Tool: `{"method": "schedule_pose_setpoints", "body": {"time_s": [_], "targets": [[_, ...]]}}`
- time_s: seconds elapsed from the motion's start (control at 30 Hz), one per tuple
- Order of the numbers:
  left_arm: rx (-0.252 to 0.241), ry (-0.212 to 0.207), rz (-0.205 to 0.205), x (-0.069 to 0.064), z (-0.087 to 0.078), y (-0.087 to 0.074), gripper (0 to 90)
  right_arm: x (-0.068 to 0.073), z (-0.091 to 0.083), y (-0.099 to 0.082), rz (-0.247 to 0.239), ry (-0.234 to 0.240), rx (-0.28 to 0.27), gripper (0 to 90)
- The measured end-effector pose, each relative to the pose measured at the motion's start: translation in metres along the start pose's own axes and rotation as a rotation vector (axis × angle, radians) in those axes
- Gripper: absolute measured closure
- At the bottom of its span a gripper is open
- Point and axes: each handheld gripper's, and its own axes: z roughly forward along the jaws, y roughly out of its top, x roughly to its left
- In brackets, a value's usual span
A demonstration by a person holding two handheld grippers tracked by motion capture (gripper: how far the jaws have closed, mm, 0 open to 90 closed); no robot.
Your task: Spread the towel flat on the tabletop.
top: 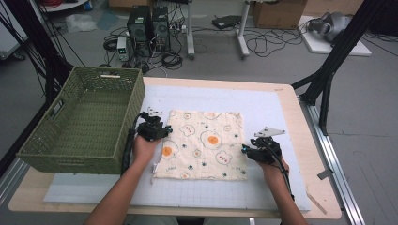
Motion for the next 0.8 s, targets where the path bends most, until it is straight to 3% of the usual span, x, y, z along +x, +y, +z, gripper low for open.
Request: {"method": "schedule_pose_setpoints", "body": {"time_s": [0.17,0.3,0.43,0.47,0.57,0.6,0.67,0.73,0.8], "targets": [[-0.004,-0.048,0.034,-0.007,-0.018,-0.008,59.5,0.007,-0.007,-0.016,0.052,0.059,0.004,56.8],[0.011,-0.065,0.054,-0.011,-0.028,-0.02,60.9,0.017,-0.013,-0.023,0.045,0.123,0.029,59.3],[0.021,-0.079,0.059,-0.015,-0.035,-0.03,62.9,0.023,-0.019,-0.024,0.054,0.122,0.054,86.6],[0.023,-0.082,0.058,-0.016,-0.035,-0.031,63.2,0.025,-0.02,-0.024,0.03,0.095,0.064,88.0],[0.021,-0.104,0.054,-0.019,-0.041,-0.038,65.4,0.027,-0.024,-0.023,-0.016,0.016,0.091,88.7],[0.022,-0.108,0.054,-0.02,-0.042,-0.04,66.2,0.026,-0.026,-0.024,-0.009,0.006,0.094,88.6],[0.02,-0.12,0.054,-0.023,-0.046,-0.044,66.4,0.022,-0.026,-0.026,0.022,0.025,0.083,86.1],[0.011,-0.131,0.046,-0.025,-0.05,-0.049,65.8,0.02,-0.026,-0.027,0.037,0.04,0.063,72.5],[0.007,-0.139,0.046,-0.026,-0.053,-0.052,65.6,0.019,-0.028,-0.028,0.054,0.052,0.04,67.3]]}}
